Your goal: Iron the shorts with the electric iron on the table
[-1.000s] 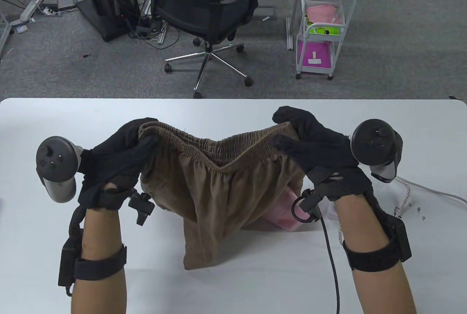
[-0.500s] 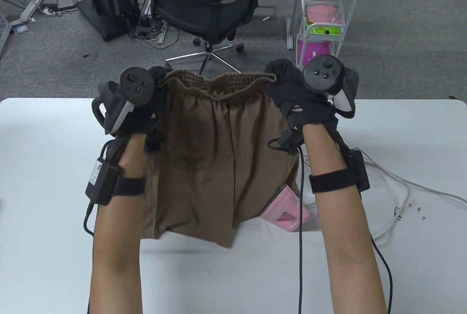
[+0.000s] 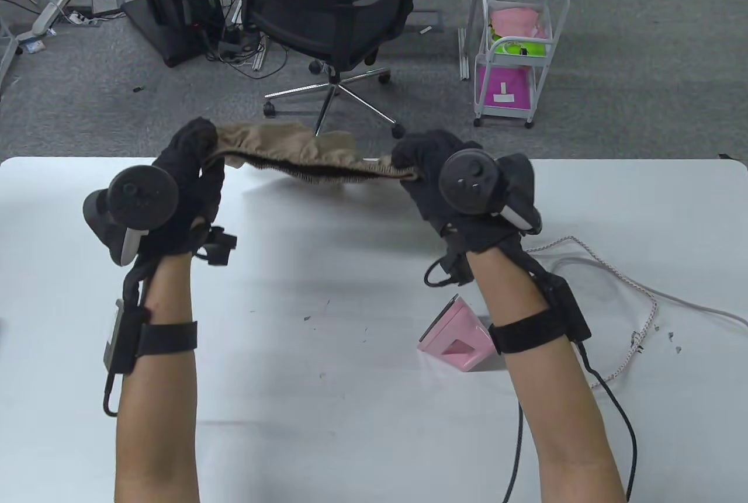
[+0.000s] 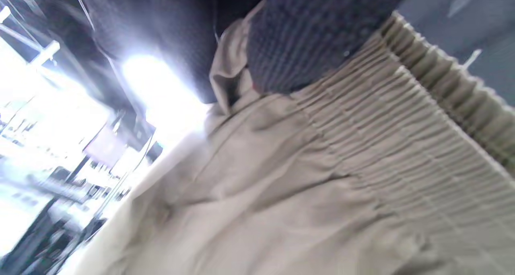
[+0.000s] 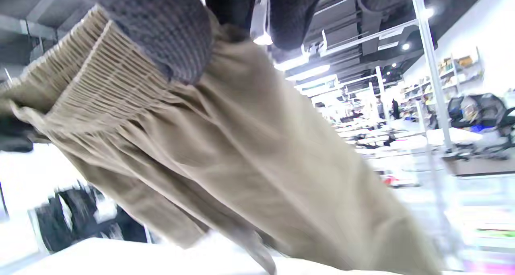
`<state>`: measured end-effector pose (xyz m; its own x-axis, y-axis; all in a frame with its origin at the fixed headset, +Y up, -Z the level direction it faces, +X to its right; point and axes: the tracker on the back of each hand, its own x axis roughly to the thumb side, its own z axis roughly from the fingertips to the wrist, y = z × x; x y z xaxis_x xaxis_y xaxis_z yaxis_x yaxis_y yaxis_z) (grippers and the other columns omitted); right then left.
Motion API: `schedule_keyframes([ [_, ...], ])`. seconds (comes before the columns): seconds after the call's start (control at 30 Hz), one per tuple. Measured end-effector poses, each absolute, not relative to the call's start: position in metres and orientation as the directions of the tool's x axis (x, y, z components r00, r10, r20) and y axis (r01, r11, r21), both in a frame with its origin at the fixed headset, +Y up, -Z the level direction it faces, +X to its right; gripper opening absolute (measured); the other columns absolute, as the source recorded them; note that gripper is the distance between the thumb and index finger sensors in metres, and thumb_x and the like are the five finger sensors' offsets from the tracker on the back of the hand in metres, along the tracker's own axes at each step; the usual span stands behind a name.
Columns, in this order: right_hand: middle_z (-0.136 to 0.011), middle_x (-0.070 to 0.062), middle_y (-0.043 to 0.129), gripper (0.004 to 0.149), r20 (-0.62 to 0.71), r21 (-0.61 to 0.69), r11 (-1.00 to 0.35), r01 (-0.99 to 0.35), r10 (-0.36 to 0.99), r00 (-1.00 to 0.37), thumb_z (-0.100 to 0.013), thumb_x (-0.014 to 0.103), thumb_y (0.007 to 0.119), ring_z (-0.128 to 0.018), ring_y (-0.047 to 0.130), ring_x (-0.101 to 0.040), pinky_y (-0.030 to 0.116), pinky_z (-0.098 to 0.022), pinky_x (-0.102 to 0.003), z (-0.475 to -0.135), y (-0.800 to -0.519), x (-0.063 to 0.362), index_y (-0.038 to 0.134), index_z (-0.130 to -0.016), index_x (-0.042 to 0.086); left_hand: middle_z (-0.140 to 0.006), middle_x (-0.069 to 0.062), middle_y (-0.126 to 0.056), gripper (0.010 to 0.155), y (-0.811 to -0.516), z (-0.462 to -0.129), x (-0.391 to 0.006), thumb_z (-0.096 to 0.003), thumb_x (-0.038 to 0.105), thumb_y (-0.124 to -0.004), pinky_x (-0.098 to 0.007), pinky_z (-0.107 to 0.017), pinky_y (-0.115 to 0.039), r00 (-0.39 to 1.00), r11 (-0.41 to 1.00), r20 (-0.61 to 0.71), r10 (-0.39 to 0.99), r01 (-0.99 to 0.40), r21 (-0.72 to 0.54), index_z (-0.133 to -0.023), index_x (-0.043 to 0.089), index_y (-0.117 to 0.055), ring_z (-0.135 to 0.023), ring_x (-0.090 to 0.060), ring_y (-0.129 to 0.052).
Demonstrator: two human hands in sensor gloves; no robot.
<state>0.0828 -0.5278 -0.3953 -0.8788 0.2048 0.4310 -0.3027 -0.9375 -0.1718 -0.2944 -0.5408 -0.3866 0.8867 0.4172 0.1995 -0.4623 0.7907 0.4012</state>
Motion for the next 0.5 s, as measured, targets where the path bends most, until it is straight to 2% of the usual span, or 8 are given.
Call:
schedule_keyframes([
  [0.07, -0.103, 0.006, 0.078, 0.047, 0.446, -0.116, -0.986, -0.116, 0.052, -0.893, -0.055, 0.038, 0.088, -0.104, 0.073, -0.031, 0.057, -0.07, -0.07, -0.385, -0.552, 0.067, 0.066, -0.095, 0.042, -0.107, 0.006, -0.079, 0.047, -0.573, -0.377, -0.295, -0.0504, 0.031, -0.089, -0.057, -0.075, -0.067, 0.942, 0.891, 0.129, 0.309, -0.334, 0.308, -0.092, 0.042, -0.068, -0.096, -0.032, -0.09],
  [0.13, -0.103, 0.006, 0.077, 0.046, 0.459, -0.09, -0.996, 0.022, -0.061, -0.886, -0.055, 0.038, 0.088, -0.104, 0.072, -0.03, 0.057, -0.071, -0.069, -0.374, -0.571, 0.054, 0.066, -0.096, 0.042, -0.107, 0.007, -0.079, 0.047, -0.6, -0.371, -0.293, -0.05, 0.032, -0.09, -0.062, -0.074, -0.066, 0.97, 0.949, 0.117, 0.215, -0.236, 0.211, -0.092, 0.043, -0.07, -0.096, -0.033, -0.09],
  [0.17, -0.103, 0.007, 0.078, 0.047, 0.479, -0.092, -0.987, 0.132, -0.16, -0.863, -0.055, 0.038, 0.088, -0.104, 0.073, -0.029, 0.057, -0.071, -0.069, -0.364, -0.587, 0.044, 0.066, -0.095, 0.043, -0.106, 0.007, -0.081, 0.048, -0.618, -0.366, -0.291, -0.0498, 0.033, -0.09, -0.063, -0.074, -0.066, 0.982, 0.975, 0.109, 0.156, -0.17, 0.144, -0.092, 0.043, -0.07, -0.094, -0.032, -0.092],
  [0.37, -0.102, 0.008, 0.079, 0.047, 0.585, -0.057, -0.929, 0.365, -0.327, -0.742, -0.054, 0.039, 0.088, -0.104, 0.073, -0.026, 0.056, -0.072, -0.068, -0.327, -0.641, 0.018, 0.066, -0.096, 0.042, -0.104, 0.008, -0.085, 0.046, -0.679, -0.337, -0.28, -0.0488, 0.034, -0.092, -0.064, -0.075, -0.064, 0.979, 0.985, 0.192, -0.066, 0.095, -0.147, -0.091, 0.045, -0.074, -0.094, -0.03, -0.092],
  [0.43, -0.102, 0.008, 0.079, 0.047, 0.627, -0.055, -0.9, 0.432, -0.367, -0.687, -0.054, 0.039, 0.088, -0.105, 0.072, -0.025, 0.055, -0.072, -0.068, -0.312, -0.657, 0.013, 0.066, -0.096, 0.043, -0.104, 0.008, -0.085, 0.046, -0.691, -0.326, -0.276, -0.0484, 0.034, -0.092, -0.065, -0.075, -0.064, 0.966, 0.969, 0.228, -0.123, 0.167, -0.184, -0.09, 0.046, -0.076, -0.095, -0.03, -0.092],
  [0.5, -0.102, 0.007, 0.079, 0.048, 0.679, -0.042, -0.863, 0.504, -0.395, -0.619, -0.054, 0.038, 0.087, -0.105, 0.071, -0.024, 0.057, -0.075, -0.059, -0.294, -0.675, 0.009, 0.065, -0.097, 0.042, -0.103, 0.008, -0.085, 0.046, -0.701, -0.314, -0.269, -0.0483, 0.034, -0.092, -0.065, -0.075, -0.063, 0.947, 0.951, 0.268, -0.178, 0.236, -0.201, -0.09, 0.046, -0.076, -0.095, -0.03, -0.092],
])
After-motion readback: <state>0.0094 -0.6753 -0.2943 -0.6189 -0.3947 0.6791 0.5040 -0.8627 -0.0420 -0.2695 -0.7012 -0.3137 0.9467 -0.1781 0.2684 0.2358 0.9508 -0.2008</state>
